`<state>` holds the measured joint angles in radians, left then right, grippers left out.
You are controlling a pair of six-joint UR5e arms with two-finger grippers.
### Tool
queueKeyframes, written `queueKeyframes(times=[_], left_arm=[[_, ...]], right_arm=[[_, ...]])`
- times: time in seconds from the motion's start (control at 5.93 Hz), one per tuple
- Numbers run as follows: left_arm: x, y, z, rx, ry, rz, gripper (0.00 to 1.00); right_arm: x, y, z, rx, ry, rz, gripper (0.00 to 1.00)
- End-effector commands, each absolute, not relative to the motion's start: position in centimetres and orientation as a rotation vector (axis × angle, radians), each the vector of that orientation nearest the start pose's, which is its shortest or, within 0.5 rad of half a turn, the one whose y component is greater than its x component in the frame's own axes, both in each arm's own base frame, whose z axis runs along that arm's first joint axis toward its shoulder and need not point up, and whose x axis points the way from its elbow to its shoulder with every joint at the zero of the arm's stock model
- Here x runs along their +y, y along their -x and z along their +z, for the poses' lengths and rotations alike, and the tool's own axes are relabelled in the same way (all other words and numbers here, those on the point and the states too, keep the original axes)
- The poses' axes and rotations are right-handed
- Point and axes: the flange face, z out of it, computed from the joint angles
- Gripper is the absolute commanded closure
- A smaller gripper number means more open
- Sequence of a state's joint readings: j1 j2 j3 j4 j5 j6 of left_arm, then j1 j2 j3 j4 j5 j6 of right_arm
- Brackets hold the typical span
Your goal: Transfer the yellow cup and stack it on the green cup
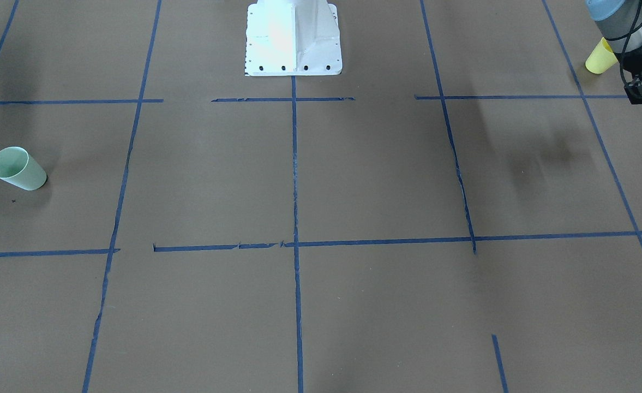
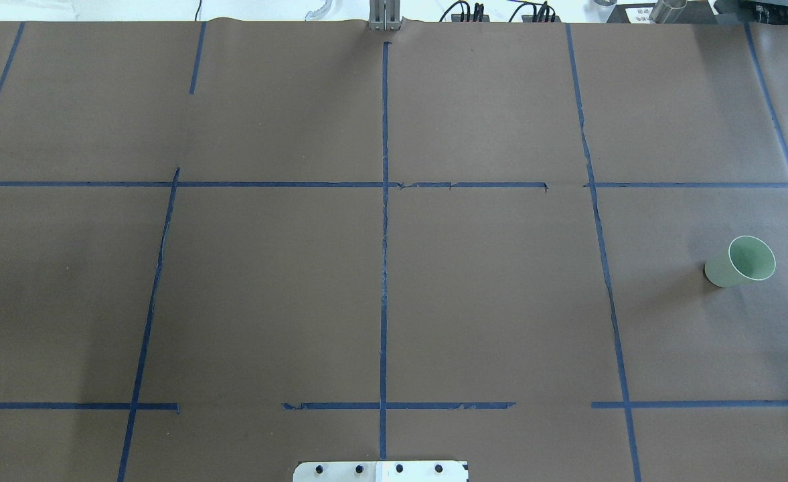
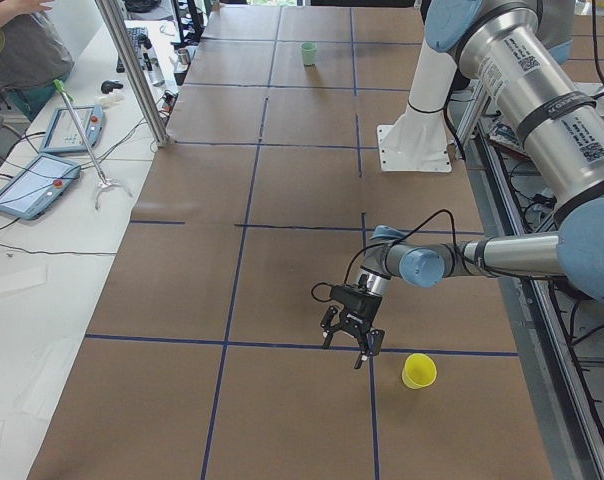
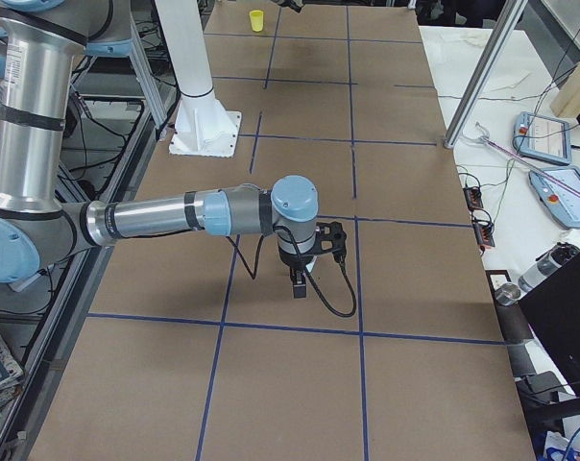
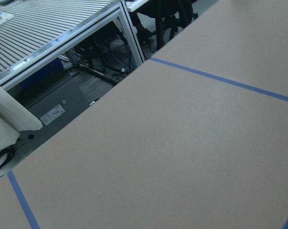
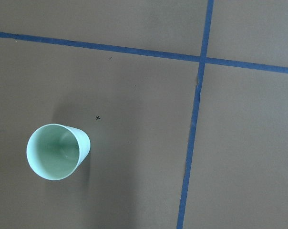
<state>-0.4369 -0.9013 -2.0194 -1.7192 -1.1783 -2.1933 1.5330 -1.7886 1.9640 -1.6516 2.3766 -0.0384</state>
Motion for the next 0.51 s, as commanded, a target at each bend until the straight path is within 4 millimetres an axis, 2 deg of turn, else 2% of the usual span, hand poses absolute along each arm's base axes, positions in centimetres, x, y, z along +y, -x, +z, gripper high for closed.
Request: queueKeyframes(times=[0.0,0.34], left_arm=[[-23.9,-16.4,64.5,-0.219,-0.487,-1.185,0.0],[-20.3,-21.9,64.2,-0.275,-0.404,-1.315,0.0]], right_arm=[[-40.2,-4.5,56.6,-0.822,-0.091,-0.112,0.0],[-40.2,-4.5,56.7,-0.822,-0.09,-0.111,0.0]])
